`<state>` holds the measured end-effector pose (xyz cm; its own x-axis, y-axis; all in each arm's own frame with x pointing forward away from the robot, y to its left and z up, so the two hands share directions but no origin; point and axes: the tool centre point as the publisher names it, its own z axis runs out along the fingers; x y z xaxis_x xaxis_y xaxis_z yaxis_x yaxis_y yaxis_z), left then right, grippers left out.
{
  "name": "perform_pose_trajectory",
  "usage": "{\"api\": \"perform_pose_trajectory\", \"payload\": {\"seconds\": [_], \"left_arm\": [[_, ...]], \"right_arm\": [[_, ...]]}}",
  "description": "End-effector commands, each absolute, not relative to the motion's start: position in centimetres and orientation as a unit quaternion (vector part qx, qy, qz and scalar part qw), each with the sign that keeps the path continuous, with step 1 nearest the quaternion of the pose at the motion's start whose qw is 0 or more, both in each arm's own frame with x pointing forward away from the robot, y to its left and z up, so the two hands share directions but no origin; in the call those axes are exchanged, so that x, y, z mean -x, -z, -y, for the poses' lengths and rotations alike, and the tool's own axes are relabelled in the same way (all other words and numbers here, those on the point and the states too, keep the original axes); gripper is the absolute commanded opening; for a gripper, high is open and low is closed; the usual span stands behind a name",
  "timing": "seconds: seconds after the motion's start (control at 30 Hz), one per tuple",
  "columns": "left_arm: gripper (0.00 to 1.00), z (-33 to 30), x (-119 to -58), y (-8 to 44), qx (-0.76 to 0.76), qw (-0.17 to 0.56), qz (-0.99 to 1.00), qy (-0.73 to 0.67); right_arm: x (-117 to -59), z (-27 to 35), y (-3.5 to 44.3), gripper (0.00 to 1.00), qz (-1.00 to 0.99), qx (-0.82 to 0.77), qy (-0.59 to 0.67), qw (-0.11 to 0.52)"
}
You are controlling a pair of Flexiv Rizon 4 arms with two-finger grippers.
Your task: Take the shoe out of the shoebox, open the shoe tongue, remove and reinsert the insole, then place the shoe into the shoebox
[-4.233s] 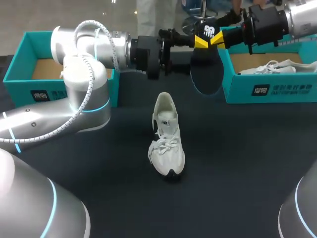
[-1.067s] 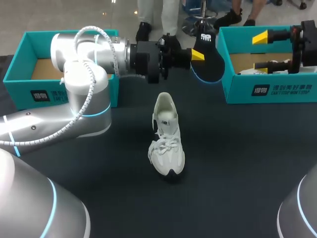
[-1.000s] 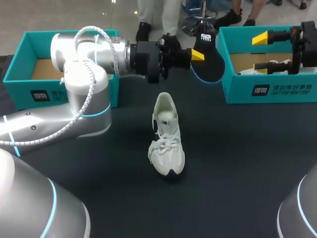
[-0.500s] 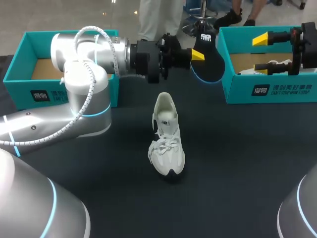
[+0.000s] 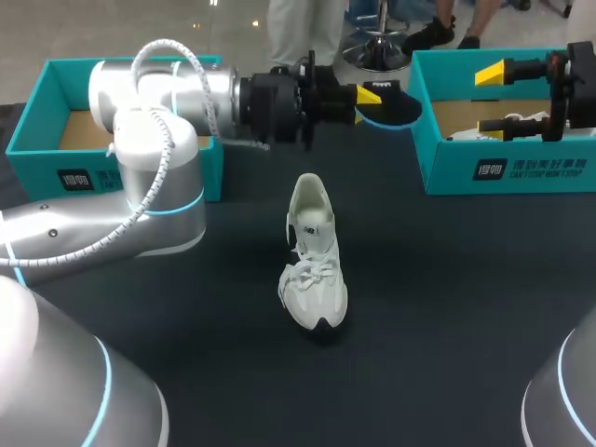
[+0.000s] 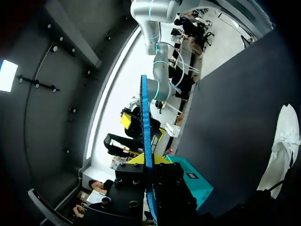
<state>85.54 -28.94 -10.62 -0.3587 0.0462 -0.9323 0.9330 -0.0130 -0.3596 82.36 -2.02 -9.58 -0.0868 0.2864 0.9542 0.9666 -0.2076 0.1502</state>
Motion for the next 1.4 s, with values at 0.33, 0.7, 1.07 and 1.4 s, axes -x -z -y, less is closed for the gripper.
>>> {"api": "perform_pose_trajectory", "payload": {"seconds": [0.33, 0.7, 1.07, 1.4], "left_arm": [[0.00, 27.7, -85.7, 11.4, -0.219, 0.150, -0.679, 0.684], [0.00, 27.7, -85.5, 11.5, -0.156, 0.077, -0.676, 0.716], [0.00, 27.8, -85.0, 11.3, -0.042, 0.001, -0.705, 0.708], [0.00, 27.7, -84.5, 10.6, 0.187, -0.179, -0.699, 0.666]], "right_arm": [[-82.4, 1.9, 9.6, 1.00, 0.533, 0.589, 0.508, 0.334], [-82.4, 1.9, 9.6, 1.00, 0.533, 0.589, 0.508, 0.334], [-82.4, 1.9, 9.6, 1.00, 0.533, 0.589, 0.508, 0.334], [-82.4, 1.9, 9.6, 1.00, 0.533, 0.589, 0.508, 0.334]]}}
